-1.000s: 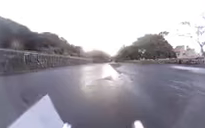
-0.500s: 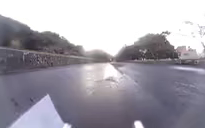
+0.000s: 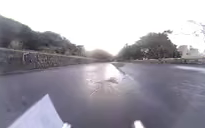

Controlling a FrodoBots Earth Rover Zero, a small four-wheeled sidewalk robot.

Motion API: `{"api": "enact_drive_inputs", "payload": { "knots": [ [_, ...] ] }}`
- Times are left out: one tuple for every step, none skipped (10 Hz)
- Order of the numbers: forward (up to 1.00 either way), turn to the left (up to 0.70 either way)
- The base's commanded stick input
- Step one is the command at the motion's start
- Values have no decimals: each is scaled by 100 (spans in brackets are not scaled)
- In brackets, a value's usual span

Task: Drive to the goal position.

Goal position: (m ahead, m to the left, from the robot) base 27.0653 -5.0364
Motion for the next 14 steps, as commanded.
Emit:
{"api": "enact_drive_inputs", "payload": {
  "knots": [
    [50,0],
    [50,0],
    [50,0],
    [50,0],
    [50,0],
    [50,0],
    [50,0],
    [50,0],
    [50,0],
    [50,0],
    [50,0],
    [50,0],
    [50,0],
    [50,0]
  ]
}}
